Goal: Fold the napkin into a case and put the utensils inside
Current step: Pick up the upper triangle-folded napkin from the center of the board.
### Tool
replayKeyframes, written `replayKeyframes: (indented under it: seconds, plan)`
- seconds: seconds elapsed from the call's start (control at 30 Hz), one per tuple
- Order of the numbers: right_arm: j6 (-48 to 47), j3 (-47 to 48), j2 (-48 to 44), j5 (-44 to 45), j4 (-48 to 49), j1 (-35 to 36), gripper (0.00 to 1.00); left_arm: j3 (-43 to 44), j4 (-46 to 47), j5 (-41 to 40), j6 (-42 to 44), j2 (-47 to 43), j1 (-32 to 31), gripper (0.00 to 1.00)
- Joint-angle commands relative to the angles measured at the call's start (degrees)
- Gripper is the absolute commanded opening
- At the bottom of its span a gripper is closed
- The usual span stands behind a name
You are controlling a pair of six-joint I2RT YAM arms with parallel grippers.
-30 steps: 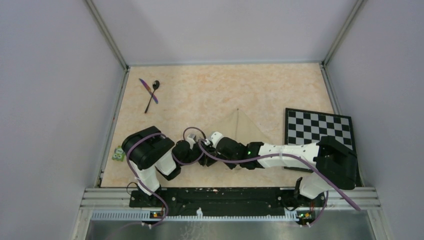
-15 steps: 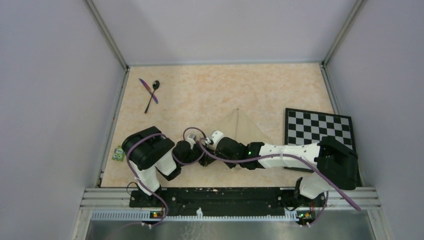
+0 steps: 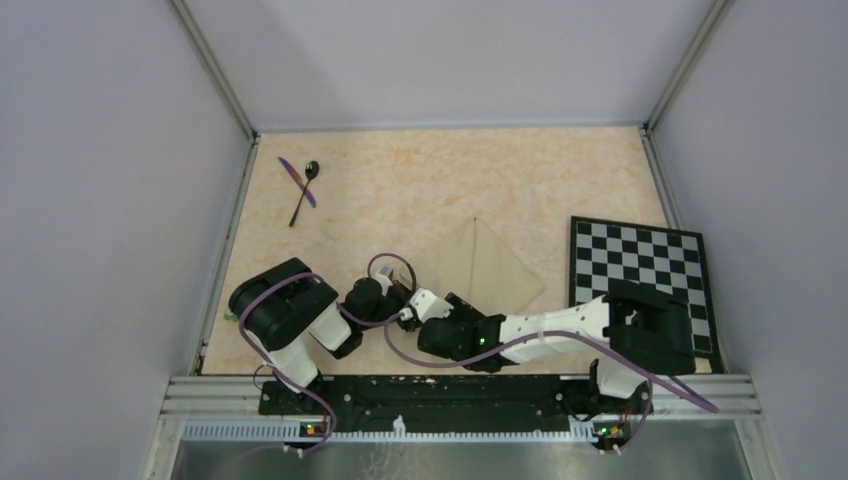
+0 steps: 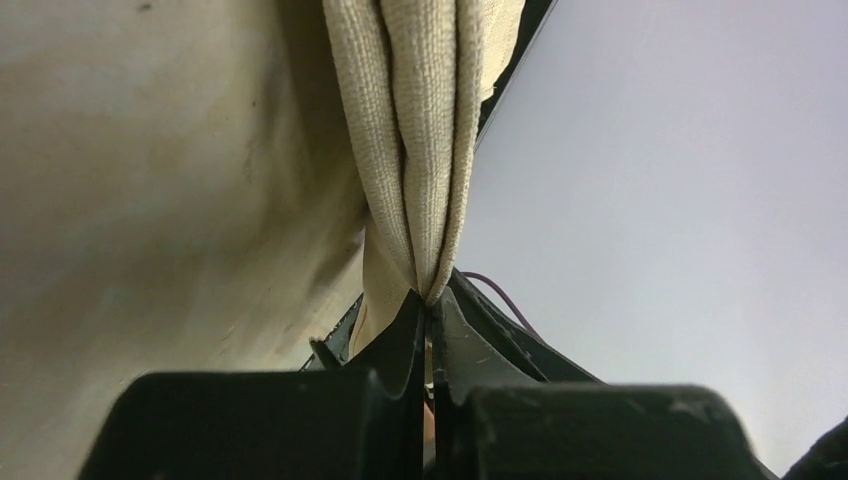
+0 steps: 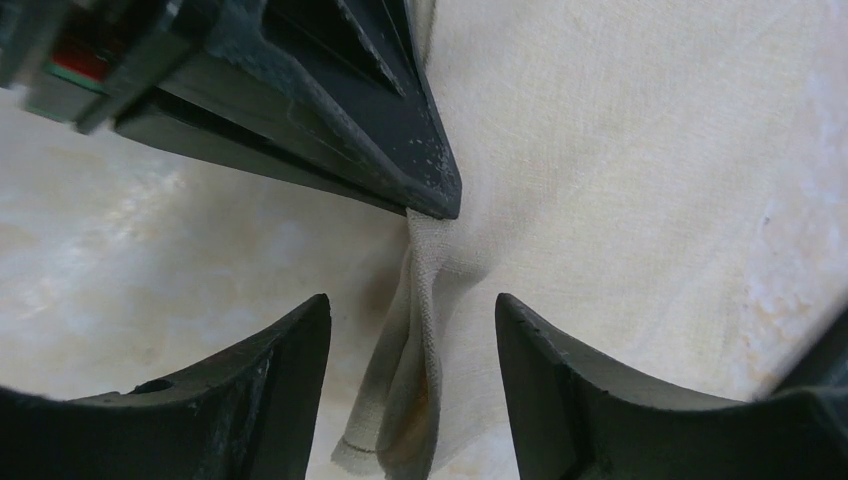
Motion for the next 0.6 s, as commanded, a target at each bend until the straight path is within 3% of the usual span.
replayKeyframes:
  seconds: [0.0,0.17,0.3,0.37,0.47,0.5,0.53,0.57]
  plan:
    - [1.8,3.0,3.9,10.7,-1.6,2.3,0.59,1.0,-0.1,1.0,0.0,-1.5,-0.1,0.0]
    - [3.9,4.4,6.6,17.4,-4.3,4.3,0.5,0.7,0.9,1.2,-0.3,-0.9,-0.1,0.0]
    - [2.9,3.8,5.7,17.1,-1.9,4.8,0.33,0.6,0.7,0.9,-0.3,-1.0,-0.1,0.0]
    - [2.3,3.7,5.7,16.8,-1.1,4.8,0.31,0.6,0.3,0.8,-0.3,-1.1,-0.1,0.0]
    - [1.3,3.3,5.0,15.4,0.3,4.8,0.0,0.6,0.0,0.8,0.3,-1.6,-0.1,0.0]
    - [1.2,2.9,4.6,14.6,0.9,4.7,0.0,0.5,-0.2,0.6,0.9,-2.0,-0.1,0.02]
    - [1.1,2.5,4.1,14.0,1.3,4.7,0.0,0.2,-1.0,0.1,1.6,-2.7,0.0,0.1]
    - [1.0,2.1,3.7,13.6,1.7,4.7,0.0,0.0,-2.4,-0.4,2.6,-3.8,0.1,0.3]
